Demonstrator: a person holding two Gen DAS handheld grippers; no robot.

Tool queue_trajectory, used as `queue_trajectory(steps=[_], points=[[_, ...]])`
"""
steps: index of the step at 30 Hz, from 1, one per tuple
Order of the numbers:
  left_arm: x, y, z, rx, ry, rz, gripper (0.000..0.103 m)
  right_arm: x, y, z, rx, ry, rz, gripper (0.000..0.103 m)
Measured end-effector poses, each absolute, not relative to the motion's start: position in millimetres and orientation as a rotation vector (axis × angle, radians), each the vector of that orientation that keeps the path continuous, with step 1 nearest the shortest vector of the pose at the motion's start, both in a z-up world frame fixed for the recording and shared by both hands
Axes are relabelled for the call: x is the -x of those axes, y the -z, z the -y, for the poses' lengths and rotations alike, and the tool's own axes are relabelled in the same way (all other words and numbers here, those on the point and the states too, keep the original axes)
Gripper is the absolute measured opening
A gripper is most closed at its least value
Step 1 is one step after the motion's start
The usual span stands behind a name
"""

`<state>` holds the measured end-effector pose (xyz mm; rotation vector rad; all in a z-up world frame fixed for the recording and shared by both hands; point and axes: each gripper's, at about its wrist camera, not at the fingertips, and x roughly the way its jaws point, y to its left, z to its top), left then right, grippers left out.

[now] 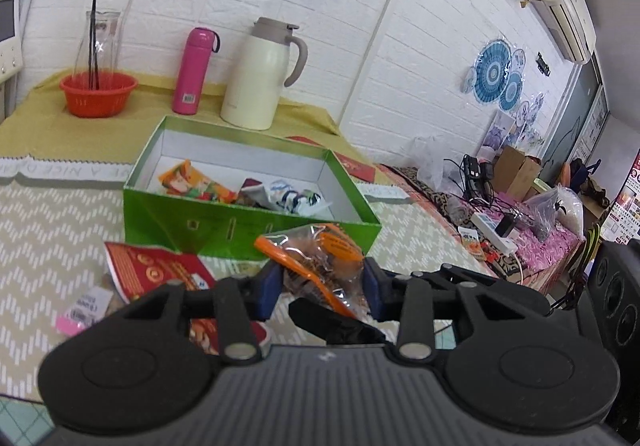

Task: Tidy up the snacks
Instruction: 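Lower both held snacks into the green box and open both grippers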

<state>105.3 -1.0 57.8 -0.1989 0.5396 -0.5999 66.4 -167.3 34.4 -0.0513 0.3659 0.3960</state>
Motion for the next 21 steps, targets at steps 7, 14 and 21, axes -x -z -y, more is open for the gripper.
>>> queue_trajectory(steps=[7,14,21], points=[[-156.9,-72.6,16.4,0.194,0.573,-0.505,0.039,-121.7,-47.3,183.1,-0.033,-0.390,-0.360,0.090],[-208.3,-73.1,23.1,0.220,0.572,-0.528,0.039,-161.5,-47.7,186.3,-0.034,-0.370,-0.376,0.090],[-237.8,-59.4,24.4,0.236,0.559,-0.578,0.039,-186.9,-36.2,187.7,-0.051,-0.364,-0.426,0.091]])
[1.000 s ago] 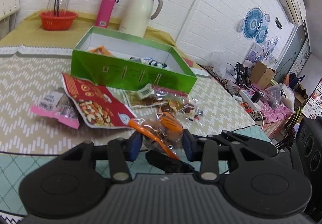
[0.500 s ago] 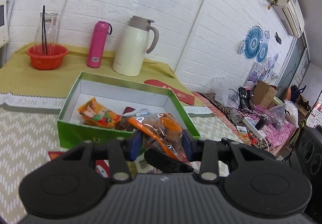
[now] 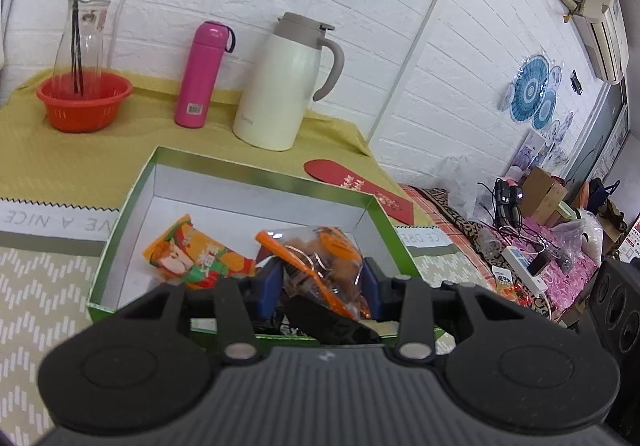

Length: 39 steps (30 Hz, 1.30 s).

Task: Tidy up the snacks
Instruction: 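Lower both held snacks into the green box and open both grippers, then withdraw both grippers from the box toward the remaining snacks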

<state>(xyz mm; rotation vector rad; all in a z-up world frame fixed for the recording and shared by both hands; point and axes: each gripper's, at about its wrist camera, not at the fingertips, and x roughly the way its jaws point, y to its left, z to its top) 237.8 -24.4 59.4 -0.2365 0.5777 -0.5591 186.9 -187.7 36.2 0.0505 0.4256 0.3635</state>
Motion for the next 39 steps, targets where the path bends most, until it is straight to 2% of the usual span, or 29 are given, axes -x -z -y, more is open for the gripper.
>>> queue_trajectory(steps=[6,7,9,11,13,26,39], points=[[-252.3,-49.7,23.6,0.242,0.558,-0.602,0.039,-199.3,-28.4,185.8,-0.048,-0.357,-0.446,0.093],[-253.3,-48.3,22.9,0.246,0.553,-0.601,0.049,-200.3,-26.3,185.2,-0.043,-0.356,-0.445,0.096],[-250.8,-47.0,19.0,0.261,0.492,-0.554,0.080,-200.4,-23.7,184.8,-0.027,-0.358,-0.430,0.103],[-244.6,-48.0,15.0,0.261,0.451,-0.489,0.083,-197.2,-21.7,185.2,-0.013,-0.351,-0.407,0.103],[-243.4,-49.8,13.1,0.241,0.412,-0.486,0.103,-192.4,-20.1,187.7,-0.009,-0.342,-0.373,0.103],[-218.5,-59.6,12.6,0.200,0.358,-0.471,0.103,-163.2,-35.5,198.1,-0.001,-0.330,-0.330,0.103],[-153.3,-75.2,14.3,0.144,0.288,-0.432,0.103,-97.3,-50.6,234.4,-0.069,-0.273,-0.296,0.103]])
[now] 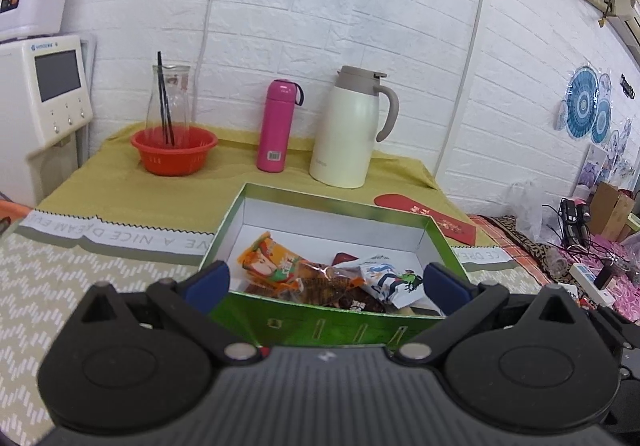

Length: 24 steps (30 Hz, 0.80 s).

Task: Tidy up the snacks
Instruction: 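Withdraw both grippers from the box toward the remaining snacks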

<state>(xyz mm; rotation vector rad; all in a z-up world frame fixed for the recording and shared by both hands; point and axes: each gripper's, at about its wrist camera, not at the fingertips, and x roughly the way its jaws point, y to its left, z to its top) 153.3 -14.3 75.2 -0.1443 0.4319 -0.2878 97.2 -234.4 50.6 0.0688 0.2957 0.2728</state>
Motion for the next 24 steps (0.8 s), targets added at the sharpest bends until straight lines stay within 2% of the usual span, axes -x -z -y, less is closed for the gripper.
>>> queue_trajectory(steps=[12,24], points=[[-103.1,-33.0,-0.6,0.232,0.336,-0.520,0.103,-62.9,-7.2,259.3,-0.071,-0.240,-0.436,0.103],[-81.8,-20.4,-2.6,0.195,0.369,-0.540,0.103,-99.2,17.0,249.5,0.047,-0.229,-0.521,0.103]])
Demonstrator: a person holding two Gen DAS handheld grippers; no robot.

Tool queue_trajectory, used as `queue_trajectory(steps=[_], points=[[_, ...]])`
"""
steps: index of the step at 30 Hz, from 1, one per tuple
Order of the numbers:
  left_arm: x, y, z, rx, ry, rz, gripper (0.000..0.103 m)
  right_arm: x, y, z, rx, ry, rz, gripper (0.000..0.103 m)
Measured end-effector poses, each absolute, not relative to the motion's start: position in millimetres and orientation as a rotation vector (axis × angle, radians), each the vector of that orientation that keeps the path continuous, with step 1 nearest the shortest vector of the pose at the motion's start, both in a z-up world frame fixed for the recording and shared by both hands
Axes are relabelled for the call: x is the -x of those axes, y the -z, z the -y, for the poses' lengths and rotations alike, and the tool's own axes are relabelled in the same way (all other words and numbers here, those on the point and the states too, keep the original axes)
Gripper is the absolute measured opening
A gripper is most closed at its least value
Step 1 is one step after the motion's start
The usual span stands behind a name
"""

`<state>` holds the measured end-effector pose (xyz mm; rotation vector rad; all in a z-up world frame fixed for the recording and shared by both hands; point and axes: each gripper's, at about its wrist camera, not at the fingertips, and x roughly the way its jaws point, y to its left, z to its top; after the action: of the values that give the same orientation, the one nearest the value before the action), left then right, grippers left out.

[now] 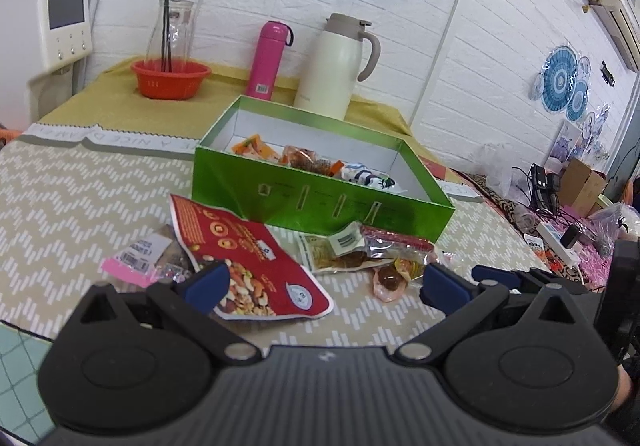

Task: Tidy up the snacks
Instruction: 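Withdraw both grippers from the box toward the remaining snacks, then grasp the clear bag with brown egg with the right gripper while the left grasps red sausage sticks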

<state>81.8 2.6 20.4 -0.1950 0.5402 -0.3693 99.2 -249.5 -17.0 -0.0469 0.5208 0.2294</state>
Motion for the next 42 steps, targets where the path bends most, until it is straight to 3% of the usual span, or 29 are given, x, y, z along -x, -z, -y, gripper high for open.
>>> queue_trajectory(steps=[7,9,11,19,29,30,32,34,35,38,42], points=[[-86.3,-17.0,5.5,0.183,0.399,-0.561,0.103,-105.6,17.6,245.3,0.043,-0.187,-0.558,0.101],[-87.9,-13.8,9.7,0.174,0.410,-0.571,0.103,-97.3,15.4,247.6,0.049,-0.182,-0.546,0.079],[-89.6,-10.9,15.3,0.162,0.427,-0.579,0.103,-88.9,13.7,253.9,0.021,-0.192,-0.558,0.073],[-106.9,-11.7,39.5,0.122,0.503,-0.577,0.103,-45.1,12.1,252.5,0.032,-0.247,-0.567,0.069],[-198.4,-6.4,66.4,0.187,0.537,-0.681,0.103,-25.4,16.6,261.7,-0.043,-0.233,-0.572,0.070],[-204.6,-3.3,67.9,0.205,0.540,-0.708,0.101,-24.9,17.7,263.7,-0.047,-0.226,-0.577,0.070],[-209.3,2.1,69.4,0.233,0.559,-0.749,0.086,-23.9,19.5,267.7,-0.052,-0.209,-0.579,0.071],[-205.7,6.6,69.4,0.234,0.569,-0.778,0.049,-23.5,21.1,271.2,-0.066,-0.199,-0.582,0.075],[-200.3,8.0,69.4,0.215,0.573,-0.773,0.047,-23.8,21.8,272.5,-0.073,-0.197,-0.584,0.077],[-183.1,10.9,66.3,0.173,0.586,-0.778,0.029,-23.7,23.3,273.5,-0.083,-0.200,-0.585,0.083],[-154.1,12.0,60.3,0.125,0.630,-0.785,0.029,-22.6,22.7,271.5,-0.085,-0.212,-0.578,0.091]])
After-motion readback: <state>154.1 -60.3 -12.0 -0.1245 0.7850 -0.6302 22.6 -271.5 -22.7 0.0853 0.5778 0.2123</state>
